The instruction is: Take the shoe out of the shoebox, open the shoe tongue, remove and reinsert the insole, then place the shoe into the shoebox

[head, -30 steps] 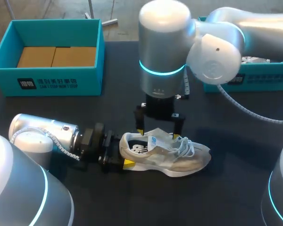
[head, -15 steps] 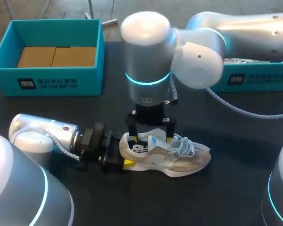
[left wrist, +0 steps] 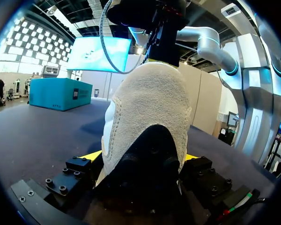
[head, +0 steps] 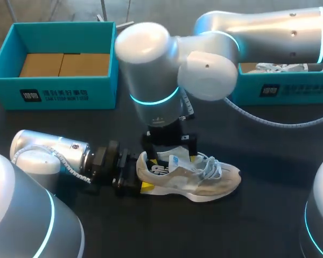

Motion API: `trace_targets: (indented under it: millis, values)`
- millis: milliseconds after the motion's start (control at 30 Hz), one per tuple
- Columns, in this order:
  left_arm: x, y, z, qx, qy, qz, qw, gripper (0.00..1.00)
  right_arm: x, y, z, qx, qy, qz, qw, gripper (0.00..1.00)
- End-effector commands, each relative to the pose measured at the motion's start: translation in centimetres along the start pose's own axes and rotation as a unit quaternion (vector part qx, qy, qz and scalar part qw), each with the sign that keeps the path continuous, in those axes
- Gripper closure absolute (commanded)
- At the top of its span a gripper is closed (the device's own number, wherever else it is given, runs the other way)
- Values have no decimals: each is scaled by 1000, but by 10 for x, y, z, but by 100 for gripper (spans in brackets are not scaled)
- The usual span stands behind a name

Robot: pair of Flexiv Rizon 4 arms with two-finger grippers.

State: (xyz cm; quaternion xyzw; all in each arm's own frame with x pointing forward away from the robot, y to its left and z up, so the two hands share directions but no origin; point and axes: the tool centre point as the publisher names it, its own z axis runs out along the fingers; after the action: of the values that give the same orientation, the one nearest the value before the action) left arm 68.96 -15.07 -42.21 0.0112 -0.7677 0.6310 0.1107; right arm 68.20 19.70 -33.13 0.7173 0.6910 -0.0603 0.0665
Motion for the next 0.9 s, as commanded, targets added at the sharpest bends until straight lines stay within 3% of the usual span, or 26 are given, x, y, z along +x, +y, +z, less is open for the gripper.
trace_targets:
  millis: [33, 533, 900]
  values:
    - [-2, 4, -1, 0, -1, 0, 1000, 100, 2, -4, 3, -21, -68, 180, 981, 0]
    - [-2, 4, -1, 0, -1, 0, 1000, 100, -14, -3, 19, -18, -63, 202, 977, 0]
    - [-2, 4, -1, 0, -1, 0, 1000, 100, -28, -5, 19, -25, -48, 224, 973, 0]
